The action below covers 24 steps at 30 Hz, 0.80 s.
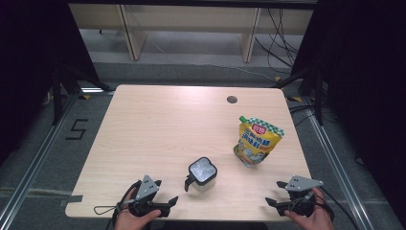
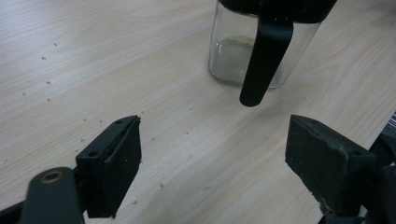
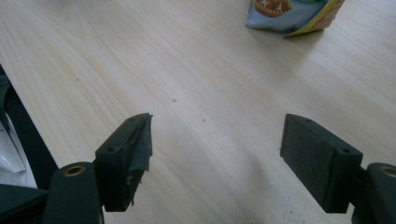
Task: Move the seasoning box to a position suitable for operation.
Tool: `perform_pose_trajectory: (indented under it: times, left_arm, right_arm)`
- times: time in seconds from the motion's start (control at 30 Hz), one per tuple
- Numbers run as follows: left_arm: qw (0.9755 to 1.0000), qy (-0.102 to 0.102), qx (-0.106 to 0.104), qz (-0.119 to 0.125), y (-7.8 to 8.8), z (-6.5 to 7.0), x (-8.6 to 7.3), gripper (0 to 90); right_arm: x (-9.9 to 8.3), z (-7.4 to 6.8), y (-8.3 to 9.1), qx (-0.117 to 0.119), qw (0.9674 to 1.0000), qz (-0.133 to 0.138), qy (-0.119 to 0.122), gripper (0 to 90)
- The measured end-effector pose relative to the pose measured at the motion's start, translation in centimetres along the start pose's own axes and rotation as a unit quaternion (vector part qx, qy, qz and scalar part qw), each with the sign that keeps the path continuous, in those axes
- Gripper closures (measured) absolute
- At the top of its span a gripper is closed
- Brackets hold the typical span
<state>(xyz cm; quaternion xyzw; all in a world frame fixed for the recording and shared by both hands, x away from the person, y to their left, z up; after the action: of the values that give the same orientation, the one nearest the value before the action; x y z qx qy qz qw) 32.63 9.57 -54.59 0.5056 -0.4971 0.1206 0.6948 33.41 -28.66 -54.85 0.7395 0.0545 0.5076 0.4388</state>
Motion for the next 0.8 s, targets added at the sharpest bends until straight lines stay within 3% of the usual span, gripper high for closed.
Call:
perform_pose_trajectory:
  times: [0.07, 0.1, 0.13, 0.2, 0.27, 0.3, 0.37, 0.43, 0.53, 0.6, 0.67, 0.7, 0.73, 0.8]
  left_arm:
    - [1.0, -0.008, 0.0, -0.004, 0.0, -0.1, -0.1, 18.4]
    - [1.0, 0.006, -0.003, -0.004, 0.0, 0.1, -0.1, 18.8]
    - [1.0, 0.006, -0.003, -0.004, 0.0, 0.1, -0.1, 18.9]
    - [1.0, 0.003, -0.003, -0.001, 0.0, 0.1, 0.0, 19.1]
    - [1.0, 0.008, -0.001, 0.002, -0.1, 0.3, 0.2, 19.4]
    - [1.0, -0.005, 0.003, -0.004, 0.0, 0.1, 0.1, 20.3]
    - [1.0, 0.005, 0.0, 0.008, -0.1, 0.5, 0.3, 21.4]
    - [0.9999, -0.009, 0.003, 0.012, 0.0, 0.4, 0.5, 22.1]
    - [0.9998, 0.003, 0.003, 0.019, -0.2, 0.6, 0.7, 27.3]
    - [0.9996, -0.016, -0.001, 0.023, -0.5, 1.0, 1.0, 40.4]
    - [0.9993, -0.023, -0.002, 0.03, -0.9, 1.4, 1.2, 42.7]
    - [0.9993, -0.023, -0.002, 0.03, -0.9, 1.4, 1.2, 44.5]
    - [0.9987, -0.042, 0.0, 0.028, -0.9, 1.3, 1.4, 44.5]
    - [0.9983, -0.044, -0.005, 0.039, -1.4, 1.7, 1.9, 50.6]
  right_arm:
    - [0.0, 0.1, 0.0, -0.001, 1.0, 0.002, 0.0, 26.1]
    - [0.1, 0.0, 0.0, -0.002, 0.9999, 0.004, -0.011, 26.2]
    - [0.1, 0.0, 0.0, -0.002, 0.9999, 0.004, -0.011, 26.2]
    - [0.2, 0.3, 0.0, -0.005, 0.9999, 0.007, 0.01, 26.1]
    - [0.2, 0.3, 0.1, -0.009, 0.9999, 0.009, 0.011, 26.1]
    - [0.2, 0.2, 0.2, -0.01, 0.9999, 0.011, 0.007, 26.2]
    - [0.2, 0.2, 0.3, -0.007, 0.9999, 0.013, 0.003, 26.2]
    - [0.4, 0.3, 0.3, -0.009, 0.9996, 0.019, 0.017, 26.3]
    - [0.5, 0.2, 0.4, -0.011, 0.9996, 0.019, 0.018, 27.7]
    - [0.5, 0.1, 0.4, -0.011, 0.9997, 0.017, 0.016, 28.0]
    - [0.5, 0.0, 0.4, -0.011, 0.9997, 0.018, 0.011, 28.0]
    - [0.6, 0.2, 0.4, -0.012, 0.9994, 0.021, 0.024, 28.0]
    - [0.6, 0.2, 0.4, -0.012, 0.9994, 0.021, 0.024, 28.0]
    - [0.6, 0.2, 0.4, -0.013, 0.9993, 0.022, 0.027, 28.1]
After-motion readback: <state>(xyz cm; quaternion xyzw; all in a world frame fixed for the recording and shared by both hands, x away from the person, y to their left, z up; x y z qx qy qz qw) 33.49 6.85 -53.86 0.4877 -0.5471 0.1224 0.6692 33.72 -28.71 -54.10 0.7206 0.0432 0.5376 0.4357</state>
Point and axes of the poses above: each handheld gripper's, and its own axes: y roughly backward along the jaws, x roughly out of its top, z roughly to its right, the point moved 8 cm from there along -y, roughly forward along the jaws, and after that the axes turned 9 degrees about x, right-handed, at the moved point
